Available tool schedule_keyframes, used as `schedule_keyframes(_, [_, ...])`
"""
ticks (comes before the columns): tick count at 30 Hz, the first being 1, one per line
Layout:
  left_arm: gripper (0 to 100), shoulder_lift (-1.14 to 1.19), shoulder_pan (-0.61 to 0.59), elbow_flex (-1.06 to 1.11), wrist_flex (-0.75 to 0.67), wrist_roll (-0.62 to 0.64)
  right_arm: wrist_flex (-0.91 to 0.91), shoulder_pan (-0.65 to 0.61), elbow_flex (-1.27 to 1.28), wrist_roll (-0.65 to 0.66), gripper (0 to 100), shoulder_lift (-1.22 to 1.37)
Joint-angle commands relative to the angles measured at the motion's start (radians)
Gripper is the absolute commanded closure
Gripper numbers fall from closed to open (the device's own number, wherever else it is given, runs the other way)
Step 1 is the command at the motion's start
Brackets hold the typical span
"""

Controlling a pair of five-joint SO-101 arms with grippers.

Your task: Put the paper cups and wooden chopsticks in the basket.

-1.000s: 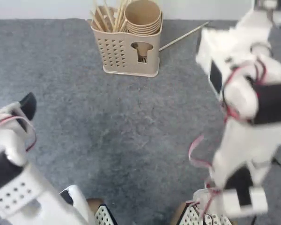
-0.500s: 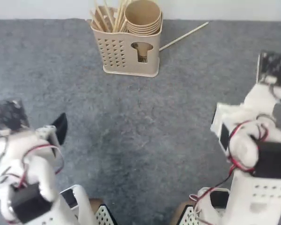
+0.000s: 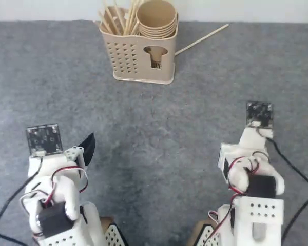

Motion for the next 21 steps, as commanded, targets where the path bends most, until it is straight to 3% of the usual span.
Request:
schedule_keyframes(1, [65,-0.091,0.011,0.076,-0.054,-0.029,-0.033,0.001,0.068,0.041,99.1,-0.053])
schedule_keyframes(14, [65,-0.092,0.043,0.315,-0.060,-0.031,-0.030,0.039,0.342,0.041,99.1,-0.136])
schedule_keyframes(21, [65,-0.092,0.037,0.334,-0.058,-0.029,-0.025,0.074,0.423,0.041,99.1,-0.245])
